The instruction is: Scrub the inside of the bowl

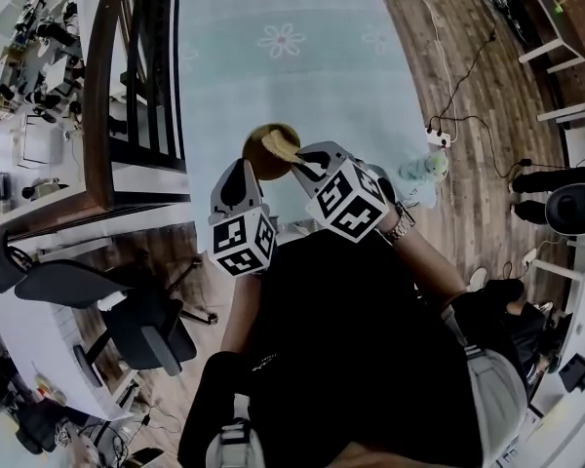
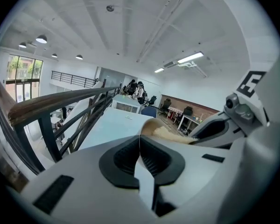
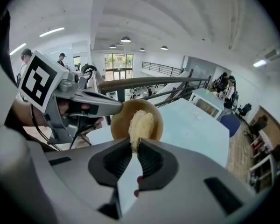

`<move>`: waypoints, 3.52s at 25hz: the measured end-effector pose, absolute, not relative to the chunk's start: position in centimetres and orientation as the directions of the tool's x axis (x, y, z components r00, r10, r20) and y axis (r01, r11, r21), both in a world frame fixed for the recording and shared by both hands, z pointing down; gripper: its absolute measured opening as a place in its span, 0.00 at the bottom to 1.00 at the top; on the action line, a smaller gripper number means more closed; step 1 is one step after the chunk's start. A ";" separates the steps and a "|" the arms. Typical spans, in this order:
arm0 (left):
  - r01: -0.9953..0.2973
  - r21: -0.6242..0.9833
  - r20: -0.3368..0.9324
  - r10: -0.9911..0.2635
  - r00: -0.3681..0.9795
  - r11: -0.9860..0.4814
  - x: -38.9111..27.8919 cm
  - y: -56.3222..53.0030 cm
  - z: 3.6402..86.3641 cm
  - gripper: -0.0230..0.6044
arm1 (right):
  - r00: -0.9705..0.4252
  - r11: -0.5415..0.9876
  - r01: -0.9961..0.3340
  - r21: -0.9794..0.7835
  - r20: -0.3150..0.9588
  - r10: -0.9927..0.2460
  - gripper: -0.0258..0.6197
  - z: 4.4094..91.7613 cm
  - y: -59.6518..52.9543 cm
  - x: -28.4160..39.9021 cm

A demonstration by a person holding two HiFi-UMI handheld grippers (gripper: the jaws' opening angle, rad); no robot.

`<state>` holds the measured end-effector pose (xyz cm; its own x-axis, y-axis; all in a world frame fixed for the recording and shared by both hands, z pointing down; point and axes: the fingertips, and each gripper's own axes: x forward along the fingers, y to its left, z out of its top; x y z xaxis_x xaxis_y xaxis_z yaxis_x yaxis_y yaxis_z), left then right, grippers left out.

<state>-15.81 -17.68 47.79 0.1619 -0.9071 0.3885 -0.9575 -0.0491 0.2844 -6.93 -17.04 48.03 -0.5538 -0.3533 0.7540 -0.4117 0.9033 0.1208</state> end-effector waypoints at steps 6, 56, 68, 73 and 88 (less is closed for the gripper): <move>-0.941 0.334 0.392 -0.900 0.188 -0.051 -15.2 -18.1 48.1 0.06 | -0.617 0.890 -0.450 -0.072 0.746 -0.252 0.10 50.0 -15.6 -7.8; -0.651 0.571 0.742 -0.653 0.149 0.500 -14.5 -20.9 75.0 0.13 | -0.648 0.746 -0.630 -0.214 0.674 -0.355 0.11 51.9 -13.8 0.2; -0.774 0.496 0.570 -0.820 -0.053 0.394 -13.3 -15.5 61.8 0.06 | -0.752 0.746 -0.608 -0.272 0.497 -0.432 0.11 49.6 -15.9 3.4; -0.929 0.340 0.344 -0.939 -0.018 0.143 -7.9 -14.6 51.2 0.06 | -0.802 0.781 -0.578 -0.237 0.339 -0.492 0.10 46.7 -15.8 3.6; -0.988 0.136 0.056 -0.996 -0.072 0.079 0.4 -12.5 41.4 0.06 | -0.870 0.861 -0.487 -0.148 0.167 -0.463 0.10 42.5 -15.2 7.1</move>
